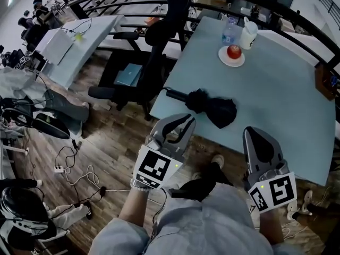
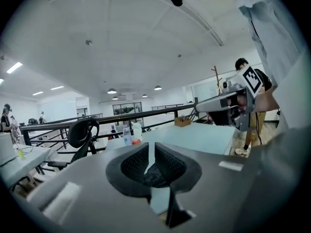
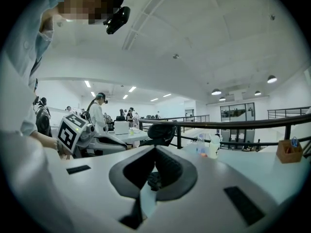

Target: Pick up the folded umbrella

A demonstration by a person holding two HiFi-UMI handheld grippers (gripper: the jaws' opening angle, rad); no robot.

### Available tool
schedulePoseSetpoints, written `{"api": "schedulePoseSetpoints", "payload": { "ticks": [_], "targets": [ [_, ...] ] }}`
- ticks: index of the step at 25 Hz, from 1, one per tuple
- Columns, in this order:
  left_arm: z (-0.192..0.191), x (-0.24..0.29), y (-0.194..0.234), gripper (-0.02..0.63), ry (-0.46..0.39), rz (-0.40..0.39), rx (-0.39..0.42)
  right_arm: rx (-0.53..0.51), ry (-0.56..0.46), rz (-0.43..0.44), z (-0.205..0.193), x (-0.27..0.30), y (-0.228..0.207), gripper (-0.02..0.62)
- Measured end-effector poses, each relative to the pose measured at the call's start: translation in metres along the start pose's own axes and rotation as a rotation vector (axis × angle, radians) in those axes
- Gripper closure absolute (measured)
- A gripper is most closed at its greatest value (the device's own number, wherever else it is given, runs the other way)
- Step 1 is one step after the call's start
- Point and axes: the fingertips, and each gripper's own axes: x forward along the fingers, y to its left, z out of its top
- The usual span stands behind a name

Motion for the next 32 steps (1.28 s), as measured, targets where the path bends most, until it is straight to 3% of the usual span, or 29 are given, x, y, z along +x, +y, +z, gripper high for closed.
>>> {"api": "schedulePoseSetpoints", "payload": {
  "ticks": [9, 13, 17, 20, 28, 32],
  "targets": [
    [-0.021, 0.053, -0.006, 0.470, 0.130, -0.110, 0.131, 0.003, 0.007, 0.009, -0.001, 0.013, -0.030, 0.595],
    [-0.036, 0.078, -0.003, 0.436, 0.231, -0.124, 0.268, 0.013, 0.012, 0.011, -0.004, 0.016, -0.047, 0.595],
    [-0.054, 0.101, -0.011, 0.414, 0.329, -0.197, 0.395, 0.022, 0.014, 0.009, -0.003, 0.018, -0.069, 0.595],
    [-0.069, 0.115, -0.014, 0.414, 0.394, -0.253, 0.445, 0.030, 0.015, 0.011, -0.005, 0.020, -0.082, 0.595],
    [-0.143, 0.140, -0.017, 0.367, 0.685, -0.417, 0.616, 0.057, 0.017, 0.035, -0.009, 0.029, -0.110, 0.595],
    [-0.170, 0.149, -0.014, 0.360, 0.782, -0.449, 0.724, 0.069, 0.034, 0.053, -0.014, 0.033, -0.119, 0.595]
  ]
}}
